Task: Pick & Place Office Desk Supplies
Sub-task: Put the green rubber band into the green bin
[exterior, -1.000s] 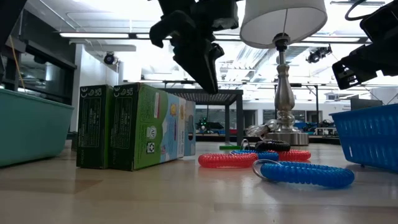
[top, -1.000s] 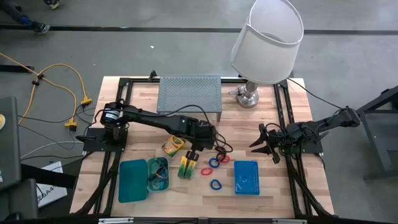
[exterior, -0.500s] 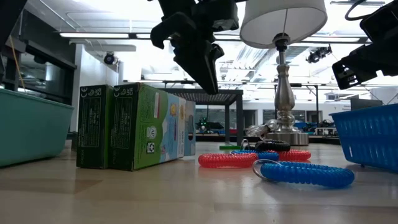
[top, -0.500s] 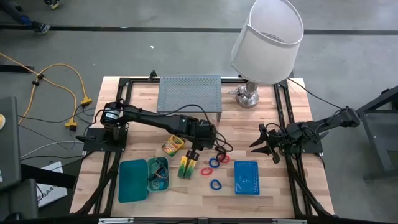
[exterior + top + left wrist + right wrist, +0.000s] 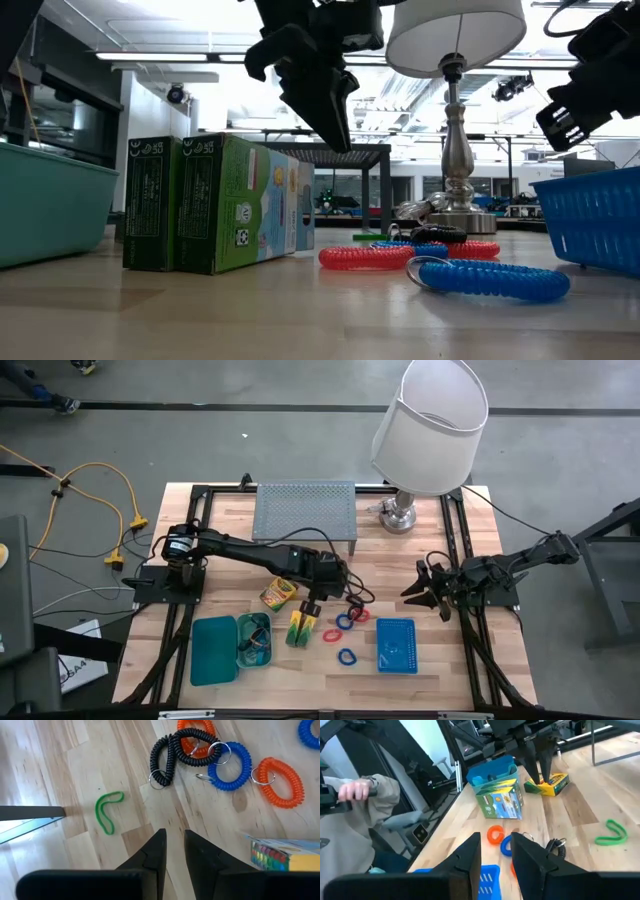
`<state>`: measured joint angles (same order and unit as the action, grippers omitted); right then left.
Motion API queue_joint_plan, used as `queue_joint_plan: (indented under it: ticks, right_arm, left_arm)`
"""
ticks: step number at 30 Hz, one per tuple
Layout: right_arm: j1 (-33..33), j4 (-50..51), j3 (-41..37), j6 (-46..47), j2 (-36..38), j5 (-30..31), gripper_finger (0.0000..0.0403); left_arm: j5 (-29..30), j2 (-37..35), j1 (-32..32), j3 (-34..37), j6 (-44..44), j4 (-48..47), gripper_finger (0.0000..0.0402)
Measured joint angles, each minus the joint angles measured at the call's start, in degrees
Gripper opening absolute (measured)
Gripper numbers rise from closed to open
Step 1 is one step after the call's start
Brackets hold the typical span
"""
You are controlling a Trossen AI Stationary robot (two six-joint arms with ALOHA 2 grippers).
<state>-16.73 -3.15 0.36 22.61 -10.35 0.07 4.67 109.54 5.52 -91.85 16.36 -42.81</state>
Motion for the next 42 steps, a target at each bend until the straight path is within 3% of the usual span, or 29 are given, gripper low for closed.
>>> queue_joint_plan:
  ticks: [2,7,10,14,21,27,32,42]
  right_arm:
    - [0.0,-0.8,0.0,-0.2,0.0,1.7,0.0094]
    - [0.0,-2.3,0.0,4.2,-0.3,14.3,0.0094]
    - [0.0,-4.2,0.0,2.4,-1.9,15.4,0.0094]
    - [0.0,-12.0,0.0,-0.6,-6.0,16.5,0.0094]
    - [0.0,-17.3,4.3,-6.7,-17.3,20.0,0.0094]
    - [0.1,-17.5,12.4,-12.8,-31.1,21.1,0.0094]
    - [2.1,-17.3,17.9,-15.2,-43.5,21.0,0.0094]
    - [7.8,-20.4,24.8,-15.3,-63.7,20.7,0.0094]
  left_arm:
    - [0.0,0.0,0.0,0.0,-0.5,0.0,0.0062]
    - [-0.2,0.0,0.0,0.0,-1.3,0.1,0.0062]
    - [-2.0,-0.4,-0.1,0.0,-1.2,0.2,0.0062]
    - [-8.8,-2.9,-1.0,0.0,-1.2,0.7,0.0062]
    - [-10.8,-5.5,-3.2,0.5,-2.1,0.7,0.0062]
    - [-22.5,-8.0,-4.8,3.7,-3.6,4.0,0.0062]
    - [-21.7,-12.6,-5.6,7.3,-6.0,5.9,0.0062]
    - [-13.5,-22.4,-4.1,19.0,-11.0,11.2,0.0062]
